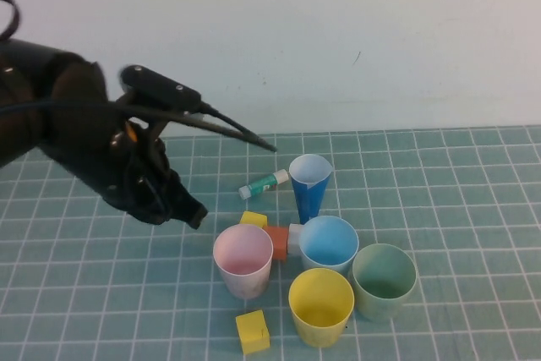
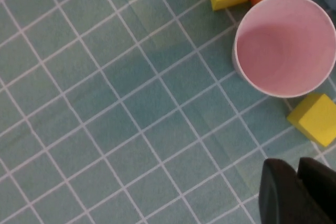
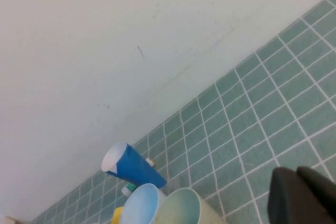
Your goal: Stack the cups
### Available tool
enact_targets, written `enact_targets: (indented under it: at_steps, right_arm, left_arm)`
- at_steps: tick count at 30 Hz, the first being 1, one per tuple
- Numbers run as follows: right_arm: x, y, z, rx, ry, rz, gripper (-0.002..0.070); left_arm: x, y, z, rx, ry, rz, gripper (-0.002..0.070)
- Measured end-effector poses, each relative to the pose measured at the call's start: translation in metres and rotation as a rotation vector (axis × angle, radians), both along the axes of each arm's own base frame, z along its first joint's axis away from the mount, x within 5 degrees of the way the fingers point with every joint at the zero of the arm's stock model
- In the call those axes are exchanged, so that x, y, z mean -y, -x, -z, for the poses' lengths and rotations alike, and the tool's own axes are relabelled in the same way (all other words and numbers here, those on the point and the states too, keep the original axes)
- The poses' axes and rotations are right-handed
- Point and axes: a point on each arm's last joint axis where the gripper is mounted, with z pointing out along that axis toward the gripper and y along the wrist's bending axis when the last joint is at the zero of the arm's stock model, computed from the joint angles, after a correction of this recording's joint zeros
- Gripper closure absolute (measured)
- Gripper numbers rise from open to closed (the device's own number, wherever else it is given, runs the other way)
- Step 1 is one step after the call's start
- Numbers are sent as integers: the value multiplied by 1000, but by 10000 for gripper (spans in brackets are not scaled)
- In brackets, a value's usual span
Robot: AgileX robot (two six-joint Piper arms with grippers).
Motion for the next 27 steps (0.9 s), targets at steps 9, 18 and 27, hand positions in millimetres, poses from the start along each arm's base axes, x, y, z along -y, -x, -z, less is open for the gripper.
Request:
enact_targets:
  at_steps: [9, 18, 27]
  right_arm:
    - [-6, 3, 6, -60, 23, -79, 679]
    - [-8, 4, 7, -66, 91, -121, 679]
    - [-9, 4, 7, -58, 112, -132, 679]
  left_arm:
    - [32, -60, 50, -137, -37, -36, 312]
    - [52, -91, 111, -242, -28, -83, 207]
    - [58, -98, 146, -301, -32, -96, 494]
